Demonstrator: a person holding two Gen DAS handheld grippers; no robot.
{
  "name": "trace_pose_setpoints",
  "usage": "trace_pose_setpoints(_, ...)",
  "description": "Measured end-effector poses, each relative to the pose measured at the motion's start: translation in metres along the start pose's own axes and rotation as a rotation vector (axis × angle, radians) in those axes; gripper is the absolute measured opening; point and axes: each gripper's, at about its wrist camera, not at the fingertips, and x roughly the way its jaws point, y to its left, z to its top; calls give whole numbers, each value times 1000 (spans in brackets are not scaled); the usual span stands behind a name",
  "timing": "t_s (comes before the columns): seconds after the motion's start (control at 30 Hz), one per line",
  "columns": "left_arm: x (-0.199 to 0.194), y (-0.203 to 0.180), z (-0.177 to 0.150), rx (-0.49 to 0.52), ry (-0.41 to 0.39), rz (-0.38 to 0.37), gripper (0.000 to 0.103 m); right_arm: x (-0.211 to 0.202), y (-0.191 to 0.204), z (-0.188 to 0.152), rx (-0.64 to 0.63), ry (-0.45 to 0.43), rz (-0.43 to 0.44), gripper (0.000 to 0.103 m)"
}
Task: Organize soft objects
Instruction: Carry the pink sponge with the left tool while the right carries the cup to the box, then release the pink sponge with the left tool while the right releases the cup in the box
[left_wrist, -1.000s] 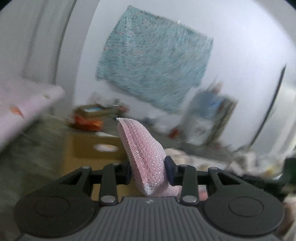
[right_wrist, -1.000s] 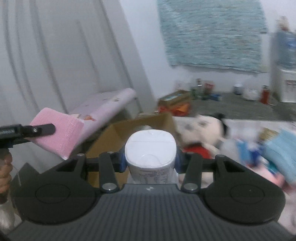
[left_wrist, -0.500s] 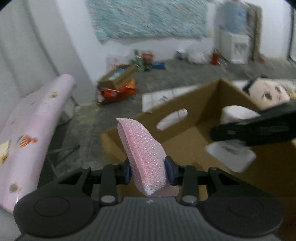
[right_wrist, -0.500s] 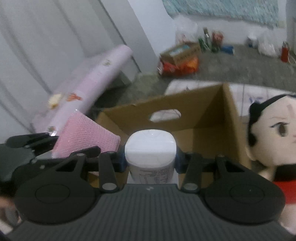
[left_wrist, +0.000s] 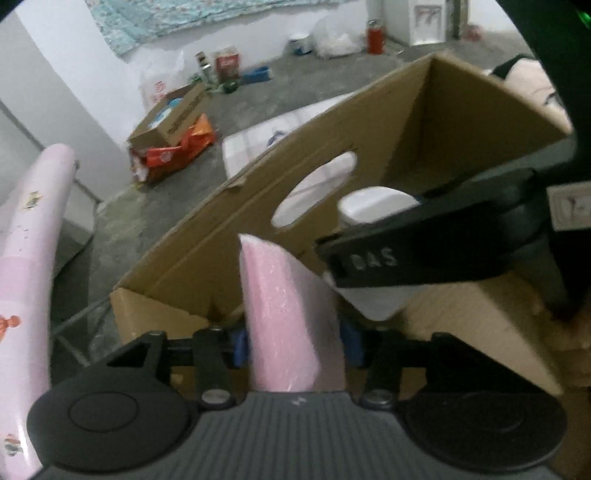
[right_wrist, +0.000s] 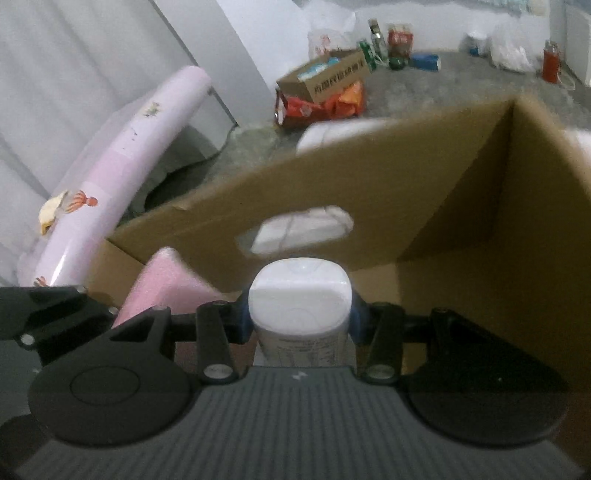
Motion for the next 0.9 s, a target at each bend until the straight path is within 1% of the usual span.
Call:
trace_pose_setpoints(0.07, -1, 3, -4, -10, -2, 53, 80, 4, -1, -2, -7, -5, 17, 48)
trace_pose_setpoints(0.1, -5, 5, -7, -10, -11, 78, 82, 4, 1, -2, -22, -3, 18, 50)
trace_pose_setpoints(0.17, -17, 8, -13, -4, -34, 112, 81, 2, 7, -1, -56, -9, 27, 54)
trace_pose_setpoints(0.27, -38, 11, -15, 6, -66, 92, 85, -11, 16, 1, -91, -60, 65, 54)
trace_pose_setpoints(0.33, -51, 4, -19, 47, -69, 106, 86, -18, 24, 5, -134, -64, 54, 55)
trace_pose_setpoints(0.4, -52, -2, -20, 80, -42, 127, 83, -30, 27, 8, -178, -74, 39, 56)
trace_pose_setpoints(0.47, -51, -7, -24, 81, -2, 122, 80, -38, 28, 8, -219, -76, 4, 56)
trace_pose_setpoints(0.5, -50, -9, -24, 92, 0, 132, 80, -41, 27, 7, -232, -76, -10, 56)
trace_pose_setpoints(0.53, -47, -11, -24, 102, 4, 143, 68, -42, 24, 6, -238, -78, -18, 56)
trace_pose_setpoints(0.57, -42, -13, -22, 112, 11, 152, 46, -43, 20, 5, -234, -74, -25, 56)
trace_pose_setpoints(0.6, -34, -14, -20, 97, 61, 124, 38, -44, 13, 1, -220, -67, -30, 56)
trace_pose_setpoints(0.63, -23, -13, -19, 58, 121, 82, 30, -41, 7, -1, -201, -56, -34, 53)
trace_pose_setpoints(0.67, -12, -13, -21, 22, 180, 63, 31, -38, 0, -3, -177, -46, -24, 53)
trace_pose_setpoints(0.7, -4, -19, -21, 54, 187, 116, 33, -38, -6, -4, -147, -63, 17, 52)
trace_pose_setpoints(0.73, -1, -25, -22, 86, 184, 150, 39, -39, -11, -5, -129, -62, 30, 51)
trace_pose_setpoints(0.77, -1, -28, -23, 93, 174, 161, 42, -39, -14, -4, -111, -60, 35, 50)
trace_pose_setpoints(0.83, 0, -28, -22, 53, 161, 154, 41, -39, -15, -3, -100, -67, 30, 48)
trace_pose_setpoints(0.9, 4, -27, -18, 38, 143, 186, 41, -38, -13, -3, -108, -74, 24, 48)
